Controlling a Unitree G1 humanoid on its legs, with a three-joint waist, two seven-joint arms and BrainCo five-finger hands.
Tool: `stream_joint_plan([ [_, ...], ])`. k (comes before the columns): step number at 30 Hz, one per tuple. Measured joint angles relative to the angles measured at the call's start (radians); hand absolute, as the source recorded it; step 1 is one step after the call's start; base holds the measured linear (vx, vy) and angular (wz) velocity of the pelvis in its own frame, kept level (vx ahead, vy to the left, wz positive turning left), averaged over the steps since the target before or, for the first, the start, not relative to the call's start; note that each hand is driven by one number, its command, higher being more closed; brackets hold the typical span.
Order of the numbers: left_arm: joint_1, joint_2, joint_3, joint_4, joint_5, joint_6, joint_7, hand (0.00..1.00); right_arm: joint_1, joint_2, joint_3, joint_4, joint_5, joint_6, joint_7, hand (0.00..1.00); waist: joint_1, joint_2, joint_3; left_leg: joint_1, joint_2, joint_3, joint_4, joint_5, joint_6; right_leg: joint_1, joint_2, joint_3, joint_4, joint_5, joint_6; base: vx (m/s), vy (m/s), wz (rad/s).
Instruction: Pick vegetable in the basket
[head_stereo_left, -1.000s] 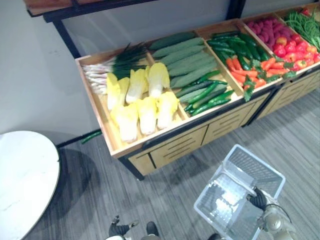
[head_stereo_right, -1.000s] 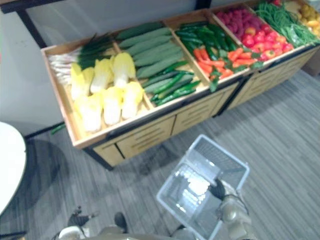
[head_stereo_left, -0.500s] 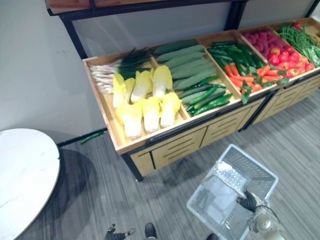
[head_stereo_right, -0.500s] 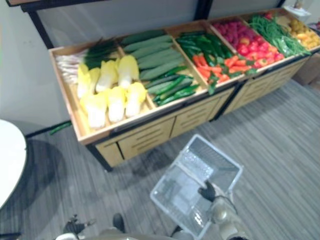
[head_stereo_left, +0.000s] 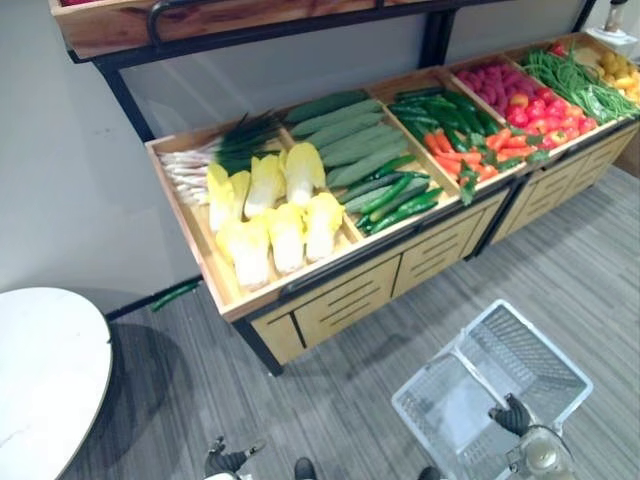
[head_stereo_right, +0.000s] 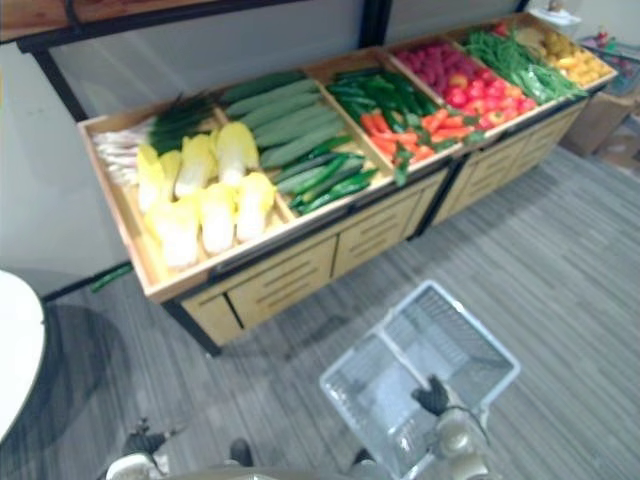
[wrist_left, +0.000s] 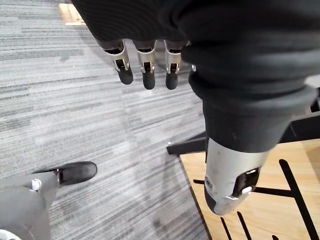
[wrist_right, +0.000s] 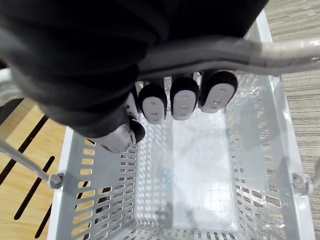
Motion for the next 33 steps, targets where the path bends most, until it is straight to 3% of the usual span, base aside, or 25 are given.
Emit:
stream_joint_plan([
  [5,0.019,-0.025,0.013,-0.166,0.0,0.0,0.037,0.0,0.018,0.001,-0.04,0.012,0.018,0.001,-0.004,1.0,0.003,0.0,0.0,0.001,0.0,-0.001,0.0,-0.003,-0.004,-0.001,0.004,0.029,0.001,-0.002,-0.003,0.0,0.001,0.01],
  [9,0.039,-0.067,0.048,-0.488,0.009,-0.065,0.142,0.0,0.02,0.007,-0.049,0.039,0.018,0.001,-0.028,1.0,0.002,0.0,0.0,0.003,0.003,0.005,0.0,-0.001,-0.002,-0.002,0.01,0.043,0.001,-0.002,-0.004,0.02,0.003,-0.04],
  [13,0.023,-0.078,0.071,-0.628,0.06,-0.097,0.221,0.0,0.032,0.015,-0.086,0.039,0.019,0.0,-0.037,1.0,0.0,0.004,-0.003,0.005,0.003,0.005,0.0,0.002,0.003,-0.003,0.011,0.046,0.0,-0.003,-0.004,0.04,0.007,-0.02],
  [22,-0.095,-0.062,0.159,-0.657,0.061,-0.103,0.345,0.0,0.032,0.014,-0.069,0.039,0.018,0.0,-0.047,1.0,-0.005,-0.001,-0.005,-0.003,0.004,0.015,0.002,0.003,0.004,-0.018,0.013,0.056,-0.001,-0.002,-0.005,0.02,0.007,-0.03],
  [29,-0.307,0.057,0.199,-0.599,0.046,-0.074,0.386,0.0,-0.05,0.001,0.02,0.026,0.016,0.0,-0.023,1.0,-0.025,-0.025,0.012,-0.074,0.008,0.034,0.007,0.018,0.013,-0.103,0.018,0.081,0.0,0.021,-0.014,0.01,0.004,-0.09],
  [33,-0.443,0.132,0.204,-0.554,0.044,-0.054,0.407,0.0,-0.091,-0.002,0.046,-0.035,0.016,-0.004,-0.023,1.0,-0.033,-0.054,0.063,-0.122,0.006,0.039,0.007,0.028,0.017,-0.157,0.017,0.09,-0.001,0.036,-0.017,0.0,0.011,-0.07],
])
